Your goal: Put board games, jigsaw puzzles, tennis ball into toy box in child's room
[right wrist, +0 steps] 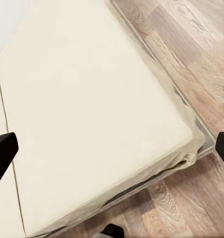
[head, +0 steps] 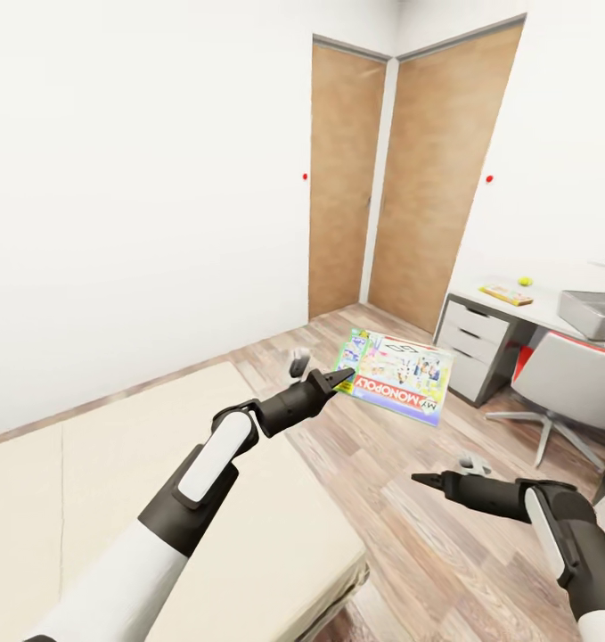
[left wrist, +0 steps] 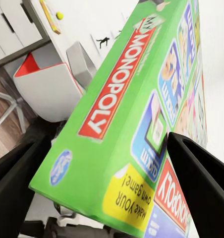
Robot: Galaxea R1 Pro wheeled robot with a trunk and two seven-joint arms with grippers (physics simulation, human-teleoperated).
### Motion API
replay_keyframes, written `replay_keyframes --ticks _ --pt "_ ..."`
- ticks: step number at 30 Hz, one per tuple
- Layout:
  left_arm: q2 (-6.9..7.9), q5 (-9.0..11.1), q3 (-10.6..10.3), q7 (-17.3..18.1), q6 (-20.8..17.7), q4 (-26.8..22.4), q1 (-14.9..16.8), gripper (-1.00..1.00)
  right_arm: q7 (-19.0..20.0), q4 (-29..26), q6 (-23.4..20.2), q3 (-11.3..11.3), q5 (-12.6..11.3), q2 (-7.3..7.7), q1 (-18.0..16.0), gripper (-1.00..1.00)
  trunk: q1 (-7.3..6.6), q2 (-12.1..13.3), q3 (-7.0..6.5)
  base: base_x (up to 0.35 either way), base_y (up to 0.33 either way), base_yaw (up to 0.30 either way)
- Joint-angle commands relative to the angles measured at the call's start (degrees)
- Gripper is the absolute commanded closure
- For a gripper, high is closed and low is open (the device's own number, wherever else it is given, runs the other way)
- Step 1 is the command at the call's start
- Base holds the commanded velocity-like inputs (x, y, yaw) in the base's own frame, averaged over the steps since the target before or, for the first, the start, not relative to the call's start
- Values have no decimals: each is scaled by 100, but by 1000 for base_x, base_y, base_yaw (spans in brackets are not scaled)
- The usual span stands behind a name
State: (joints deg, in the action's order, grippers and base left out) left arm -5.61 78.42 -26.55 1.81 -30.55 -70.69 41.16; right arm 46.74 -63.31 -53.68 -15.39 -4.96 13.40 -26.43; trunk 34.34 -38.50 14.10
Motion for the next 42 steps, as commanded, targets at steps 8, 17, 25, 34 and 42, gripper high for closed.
replay_keyframes --ticks 8,17,25,34,42 --pt "-1 24 3 -3 -13 2 -1 100 -24 17 -46 -19 -41 -120 -3 -100 -175 315 -136 0 0 -290" --pt "-1 24 2 -5 -12 3 -4 100 -29 30 -49 -23 -40 -147 -3 -100 -372 676 -297 0 0 -290" --pt "2 20 6 -11 -12 3 -8 100 -27 281 -53 -15 -42 -147 -38 -100 -548 997 -441 0 0 -290" --pt "6 13 10 -13 -12 12 -11 100 -25 482 -54 -18 -40 -146 -154 -100 -746 1358 -603 0 0 -290" --pt "7 15 11 -14 -12 26 -18 100 -25 537 -54 -24 -36 -145 -182 -100 -856 1558 -692 0 0 -290"
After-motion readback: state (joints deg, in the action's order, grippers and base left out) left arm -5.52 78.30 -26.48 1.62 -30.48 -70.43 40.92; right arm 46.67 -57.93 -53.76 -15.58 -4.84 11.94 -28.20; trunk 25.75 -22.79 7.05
